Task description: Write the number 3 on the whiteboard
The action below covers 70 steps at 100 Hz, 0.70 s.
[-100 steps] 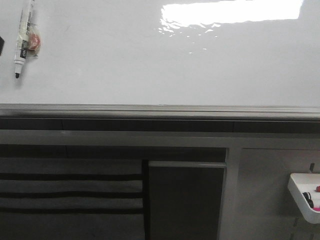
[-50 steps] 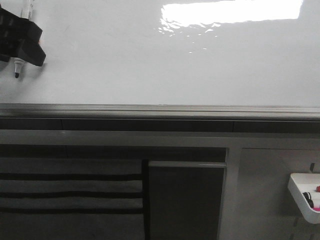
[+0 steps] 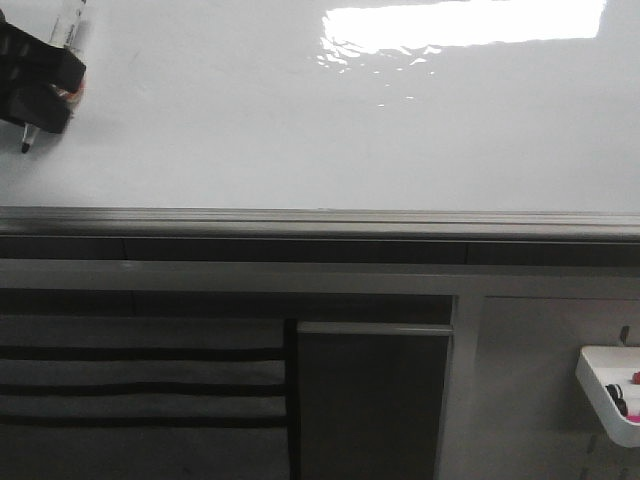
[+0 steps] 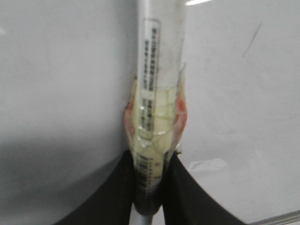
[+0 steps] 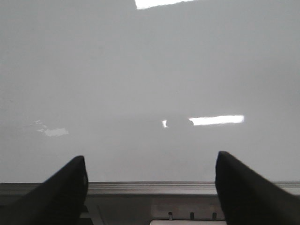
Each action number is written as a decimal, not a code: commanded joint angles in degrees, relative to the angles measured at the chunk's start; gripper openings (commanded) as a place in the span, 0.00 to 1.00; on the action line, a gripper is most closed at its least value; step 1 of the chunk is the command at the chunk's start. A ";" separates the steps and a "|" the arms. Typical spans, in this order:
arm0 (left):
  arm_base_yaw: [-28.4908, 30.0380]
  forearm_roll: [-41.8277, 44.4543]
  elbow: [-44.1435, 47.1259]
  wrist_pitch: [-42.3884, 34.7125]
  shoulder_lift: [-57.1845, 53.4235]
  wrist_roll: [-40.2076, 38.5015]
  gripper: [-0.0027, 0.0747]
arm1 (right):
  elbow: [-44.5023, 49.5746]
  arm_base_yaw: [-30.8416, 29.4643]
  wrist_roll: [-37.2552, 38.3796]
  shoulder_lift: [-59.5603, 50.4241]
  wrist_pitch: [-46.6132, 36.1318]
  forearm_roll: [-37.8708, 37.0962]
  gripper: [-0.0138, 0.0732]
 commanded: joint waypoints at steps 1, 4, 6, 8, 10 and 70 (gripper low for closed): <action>-0.36 -0.12 -1.91 -3.75 -1.53 0.08 0.07 | -2.10 -0.27 -0.25 1.23 -3.84 -0.12 0.74; -0.36 -0.12 -1.91 -3.46 -1.53 0.08 0.06 | -2.10 -0.27 -0.25 1.23 -3.55 0.00 0.74; -0.36 -0.12 -1.91 -3.24 -1.53 0.08 0.05 | -2.10 -0.27 -0.25 1.23 -3.43 0.14 0.74; -0.36 -0.12 -1.91 -2.99 -1.53 0.08 0.04 | -2.16 -0.27 -0.25 1.23 -3.11 0.37 0.74; -0.36 -0.12 -1.91 -2.70 -1.53 0.08 0.03 | -2.42 -0.27 -0.25 1.23 -2.71 0.71 0.74; -12.88 -4.92 -8.83 38.82 -12.46 30.64 0.01 | -24.27 0.28 -48.71 25.35 34.54 47.78 0.74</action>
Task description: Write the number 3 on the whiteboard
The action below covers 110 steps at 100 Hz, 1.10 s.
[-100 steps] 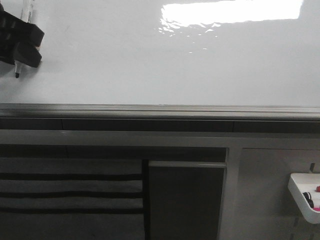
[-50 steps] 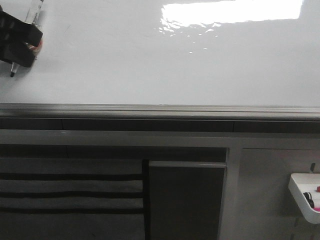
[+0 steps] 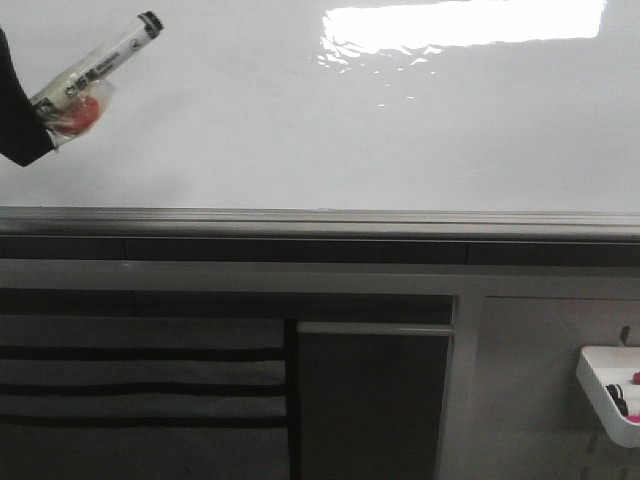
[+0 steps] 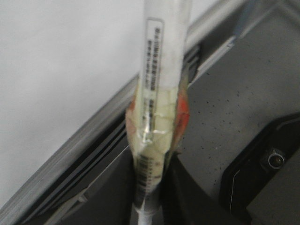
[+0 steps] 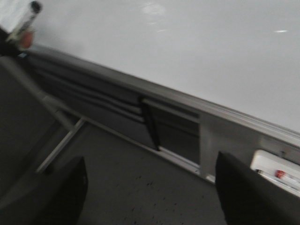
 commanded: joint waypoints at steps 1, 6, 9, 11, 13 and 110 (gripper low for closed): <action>-4.09 -2.71 -2.06 1.57 -3.77 4.48 0.01 | -4.52 0.39 -10.85 5.39 3.46 10.16 0.74; -6.64 -2.97 -2.06 1.98 -4.87 5.33 0.01 | -5.87 1.35 -14.80 8.17 6.11 12.88 0.74; -8.18 -3.26 -2.06 2.09 -5.44 5.72 0.01 | -6.76 2.38 -16.32 9.77 7.53 14.08 0.74; -9.36 -3.36 -2.06 2.09 -5.82 5.84 0.01 | -7.12 2.88 -16.99 10.96 8.03 14.21 0.74; -10.53 -3.36 -2.06 2.21 -6.22 5.84 0.01 | -7.66 3.73 -17.44 12.09 8.30 14.21 0.74; -26.11 -3.36 -2.06 2.52 -7.42 5.84 0.01 | -14.31 38.73 -37.44 35.47 -15.34 9.35 0.55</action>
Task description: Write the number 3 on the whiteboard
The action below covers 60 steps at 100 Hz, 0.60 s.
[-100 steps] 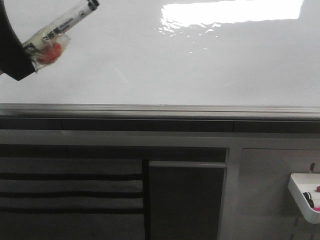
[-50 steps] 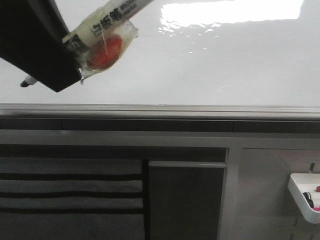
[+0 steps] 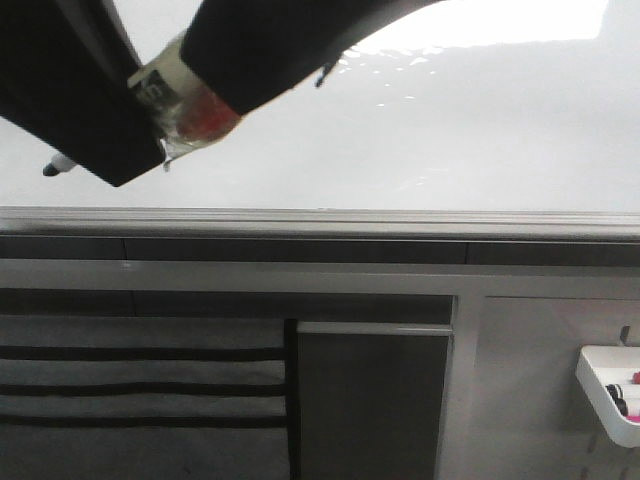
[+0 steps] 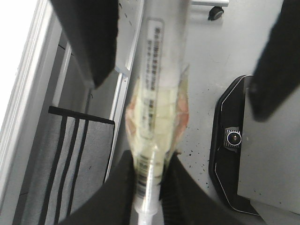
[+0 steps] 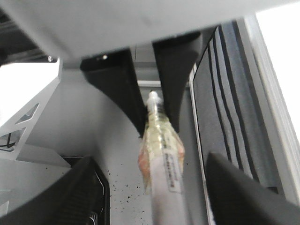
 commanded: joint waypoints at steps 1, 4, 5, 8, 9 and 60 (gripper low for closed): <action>-0.56 -1.23 -1.93 -2.17 -1.40 -0.13 0.01 | -1.94 0.09 -0.62 -0.94 -2.60 2.47 0.53; -0.56 -1.23 -1.93 -2.17 -1.40 -0.13 0.01 | -1.94 0.09 -0.62 -0.96 -2.60 2.47 0.51; -0.56 -1.23 -1.93 -2.17 -1.40 -0.13 0.01 | -1.94 0.09 -0.62 -0.96 -2.60 2.47 0.51; -0.56 -1.23 -1.93 -2.17 -1.40 -0.13 0.01 | -1.94 0.09 -0.62 -0.96 -2.60 2.47 0.49; -0.56 -1.23 -1.93 -2.17 -1.40 -0.13 0.01 | -1.94 0.09 -0.62 -0.96 -2.60 2.47 0.49; -0.56 -1.23 -1.93 -2.17 -1.40 -0.13 0.02 | -1.94 0.09 -0.62 -0.96 -2.48 2.47 0.17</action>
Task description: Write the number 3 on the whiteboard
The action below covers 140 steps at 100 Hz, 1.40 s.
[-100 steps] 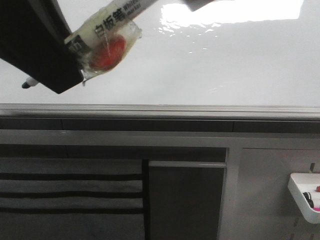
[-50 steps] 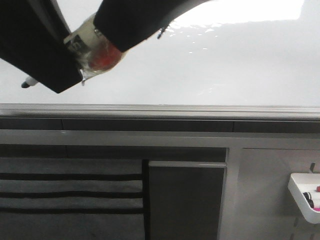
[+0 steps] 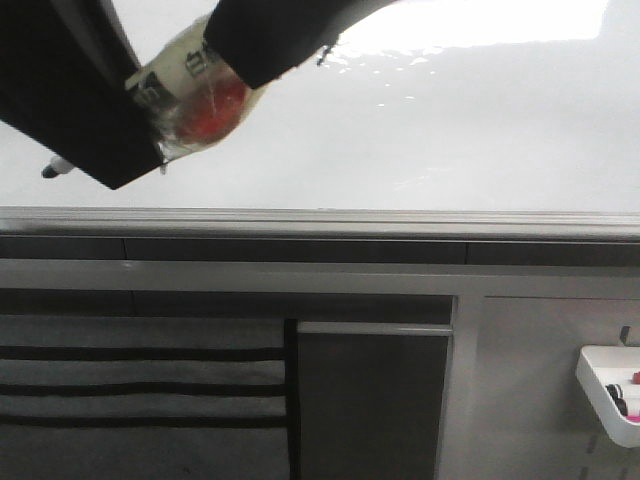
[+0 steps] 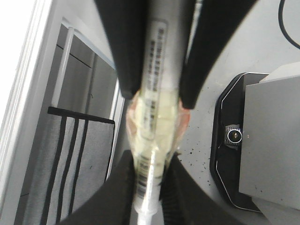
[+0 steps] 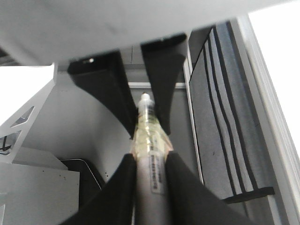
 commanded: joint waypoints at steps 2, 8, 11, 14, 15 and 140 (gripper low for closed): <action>-0.48 -1.36 -1.93 -2.42 -1.40 -0.64 0.02 | -1.94 0.09 -0.54 -1.14 -1.97 2.23 0.17; -0.48 -1.36 -1.93 -2.54 -1.40 -0.64 0.07 | -1.94 0.09 -0.54 -1.14 -1.97 2.23 0.16; -0.48 -1.36 -1.93 -2.70 -1.40 -0.64 0.10 | -1.94 0.09 -0.54 -1.14 -1.97 2.23 0.15; -0.48 -1.36 -1.93 -2.67 -1.40 -0.64 0.14 | -1.94 0.09 -0.54 -1.14 -1.97 2.23 0.15; -0.48 -1.36 -1.93 -2.74 -1.40 -0.64 0.16 | -1.94 0.09 -0.54 -1.14 -1.97 2.23 0.15; 29.42 -3.42 16.44 -18.90 -31.98 -22.75 0.57 | 11.69 -32.74 32.26 -23.98 0.78 -8.22 0.15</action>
